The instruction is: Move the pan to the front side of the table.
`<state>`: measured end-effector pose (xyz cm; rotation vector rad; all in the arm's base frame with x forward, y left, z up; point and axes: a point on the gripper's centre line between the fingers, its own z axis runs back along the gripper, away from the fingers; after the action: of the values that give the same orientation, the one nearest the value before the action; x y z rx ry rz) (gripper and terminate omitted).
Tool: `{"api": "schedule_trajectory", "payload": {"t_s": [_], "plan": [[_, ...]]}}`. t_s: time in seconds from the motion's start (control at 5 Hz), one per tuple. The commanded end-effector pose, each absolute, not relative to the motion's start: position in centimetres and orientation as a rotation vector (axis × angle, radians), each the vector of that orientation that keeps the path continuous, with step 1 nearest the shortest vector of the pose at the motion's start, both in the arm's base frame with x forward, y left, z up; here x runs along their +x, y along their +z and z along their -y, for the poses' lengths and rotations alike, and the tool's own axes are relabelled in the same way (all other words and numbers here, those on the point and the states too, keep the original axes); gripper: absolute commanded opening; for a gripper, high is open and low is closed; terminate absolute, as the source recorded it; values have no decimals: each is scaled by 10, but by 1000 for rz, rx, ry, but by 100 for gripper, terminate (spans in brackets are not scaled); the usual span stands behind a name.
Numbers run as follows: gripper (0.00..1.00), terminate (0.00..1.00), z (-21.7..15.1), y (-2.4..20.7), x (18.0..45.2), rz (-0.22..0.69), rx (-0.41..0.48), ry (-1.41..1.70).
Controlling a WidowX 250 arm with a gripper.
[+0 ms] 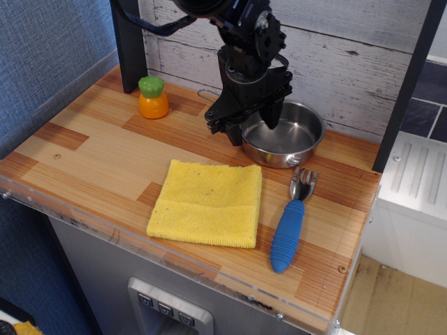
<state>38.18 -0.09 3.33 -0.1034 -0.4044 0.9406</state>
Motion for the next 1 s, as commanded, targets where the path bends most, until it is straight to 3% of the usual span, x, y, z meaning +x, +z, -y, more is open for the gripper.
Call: {"api": "schedule_trajectory", "payload": {"t_s": [0.0,0.6,0.8], "plan": [[0,0,1,46,376,406,-54,929],[0,0,12,53,370,408,-71,900],[0,0,12,66,370,437,-85,879]]}}
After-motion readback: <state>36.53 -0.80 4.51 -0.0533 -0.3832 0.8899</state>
